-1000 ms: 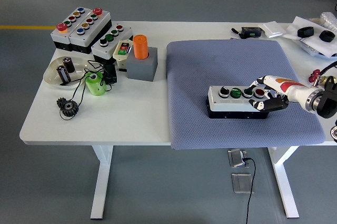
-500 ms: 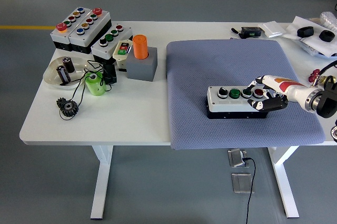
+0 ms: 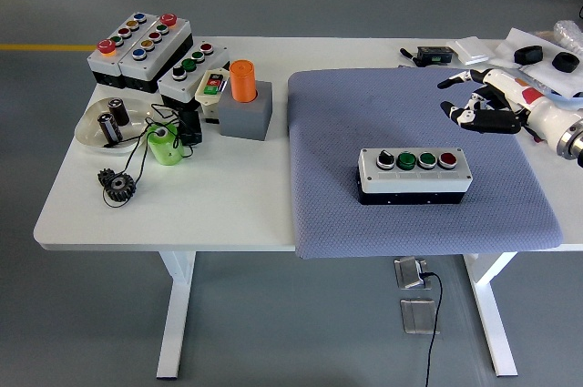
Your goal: Pick up the button,place it on the desk,press the button,press the button
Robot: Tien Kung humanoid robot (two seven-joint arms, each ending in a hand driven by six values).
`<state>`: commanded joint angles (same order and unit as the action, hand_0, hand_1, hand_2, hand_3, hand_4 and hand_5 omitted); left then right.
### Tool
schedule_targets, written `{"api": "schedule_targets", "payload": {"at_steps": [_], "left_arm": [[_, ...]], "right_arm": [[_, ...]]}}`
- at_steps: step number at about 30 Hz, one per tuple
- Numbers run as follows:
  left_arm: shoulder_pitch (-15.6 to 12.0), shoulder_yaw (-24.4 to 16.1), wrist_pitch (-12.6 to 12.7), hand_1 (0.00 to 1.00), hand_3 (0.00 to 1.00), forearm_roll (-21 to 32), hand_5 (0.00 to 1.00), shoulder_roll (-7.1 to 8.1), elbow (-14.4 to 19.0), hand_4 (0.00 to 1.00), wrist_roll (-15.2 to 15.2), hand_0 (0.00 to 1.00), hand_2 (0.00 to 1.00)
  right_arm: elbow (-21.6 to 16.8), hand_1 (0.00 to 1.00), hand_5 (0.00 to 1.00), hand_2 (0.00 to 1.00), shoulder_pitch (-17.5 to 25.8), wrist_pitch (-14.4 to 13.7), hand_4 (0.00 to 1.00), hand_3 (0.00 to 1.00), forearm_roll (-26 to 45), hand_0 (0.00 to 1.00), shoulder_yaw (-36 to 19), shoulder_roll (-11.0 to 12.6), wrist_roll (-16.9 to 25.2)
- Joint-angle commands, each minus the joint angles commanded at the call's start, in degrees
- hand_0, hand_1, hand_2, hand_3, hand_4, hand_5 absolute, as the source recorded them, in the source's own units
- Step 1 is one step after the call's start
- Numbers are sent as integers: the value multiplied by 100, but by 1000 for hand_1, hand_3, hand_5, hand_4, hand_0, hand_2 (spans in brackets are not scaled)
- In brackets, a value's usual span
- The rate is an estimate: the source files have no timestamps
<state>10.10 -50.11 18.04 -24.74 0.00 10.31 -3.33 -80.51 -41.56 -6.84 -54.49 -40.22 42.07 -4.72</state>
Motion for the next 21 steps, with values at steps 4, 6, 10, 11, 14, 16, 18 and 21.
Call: {"api": "schedule_targets", "payload": {"at_steps": [4,6,10,11,14,16,18,21], "left_arm": [[-29,-15,3,703,528,-55,998,0,0,377,-11,673,721],[-39,-13,3,703,528,-65,997,0,0,376,-13,673,721],[-48,-29,5,703,528,-92,997,0,0,376,-18,673,721],[-51,-30,5,703,528,-96,997,0,0,376,-18,673,721],[-57,-37,5,703,529,-107,995,0,0,373,-20,673,721],[-59,-34,5,703,529,-108,995,0,0,373,-20,673,721],[-63,-37,5,703,529,-109,998,0,0,374,-19,673,722],[-66,-33,4,703,529,-99,998,0,0,374,-15,673,722]], "right_arm": [[5,591,506,733,198,27,677,972,968,622,-373,3,269],[23,761,502,911,281,80,672,977,1452,801,-534,2,386],[90,761,502,911,445,145,672,977,2421,801,-819,-2,593],[104,761,502,911,499,135,672,977,2644,801,-902,-1,663],[136,790,467,905,599,105,653,957,3352,840,-1071,5,769],[159,790,467,905,661,76,653,957,3836,840,-1168,12,818],[201,785,466,879,728,72,650,952,4327,843,-1253,13,830],[238,785,466,879,788,66,650,952,5034,843,-1320,8,845]]}}
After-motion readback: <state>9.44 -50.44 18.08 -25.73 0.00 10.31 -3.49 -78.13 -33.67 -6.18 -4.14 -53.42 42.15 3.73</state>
